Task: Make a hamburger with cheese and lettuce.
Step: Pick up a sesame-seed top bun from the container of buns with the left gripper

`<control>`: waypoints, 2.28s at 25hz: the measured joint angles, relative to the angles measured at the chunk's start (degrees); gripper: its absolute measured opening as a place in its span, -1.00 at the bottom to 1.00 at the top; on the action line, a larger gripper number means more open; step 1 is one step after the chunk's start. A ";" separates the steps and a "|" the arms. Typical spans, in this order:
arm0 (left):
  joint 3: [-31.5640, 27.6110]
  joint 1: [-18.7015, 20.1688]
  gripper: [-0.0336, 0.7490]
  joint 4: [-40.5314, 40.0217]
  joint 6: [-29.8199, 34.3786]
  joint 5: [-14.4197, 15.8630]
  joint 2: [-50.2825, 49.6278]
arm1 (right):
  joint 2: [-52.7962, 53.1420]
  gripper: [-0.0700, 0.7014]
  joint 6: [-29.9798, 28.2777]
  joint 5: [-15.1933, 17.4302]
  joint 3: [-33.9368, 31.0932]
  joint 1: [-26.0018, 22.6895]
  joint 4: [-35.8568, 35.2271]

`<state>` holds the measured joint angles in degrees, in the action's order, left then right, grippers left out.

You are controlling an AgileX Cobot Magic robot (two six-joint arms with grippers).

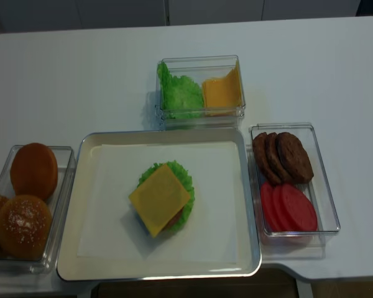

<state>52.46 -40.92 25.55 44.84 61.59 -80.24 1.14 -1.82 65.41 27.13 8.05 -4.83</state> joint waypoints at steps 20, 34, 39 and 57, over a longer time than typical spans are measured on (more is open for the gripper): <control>0.00 0.00 -0.16 0.34 0.11 2.99 -1.72 | 0.00 0.42 0.00 0.00 0.00 0.00 0.00; 0.09 0.00 -0.32 1.49 0.11 4.23 -1.72 | 0.00 0.42 -0.11 0.00 0.00 0.00 0.00; 0.99 0.00 -0.37 1.29 0.11 4.11 -1.01 | 0.00 0.42 -0.11 0.00 0.00 0.00 0.00; 7.54 0.00 -0.45 7.17 -0.82 5.86 4.13 | 0.00 0.42 -0.11 0.00 0.00 0.00 0.00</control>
<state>60.00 -40.92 32.72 44.02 67.45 -76.11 1.14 -1.92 65.41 27.13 8.05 -4.83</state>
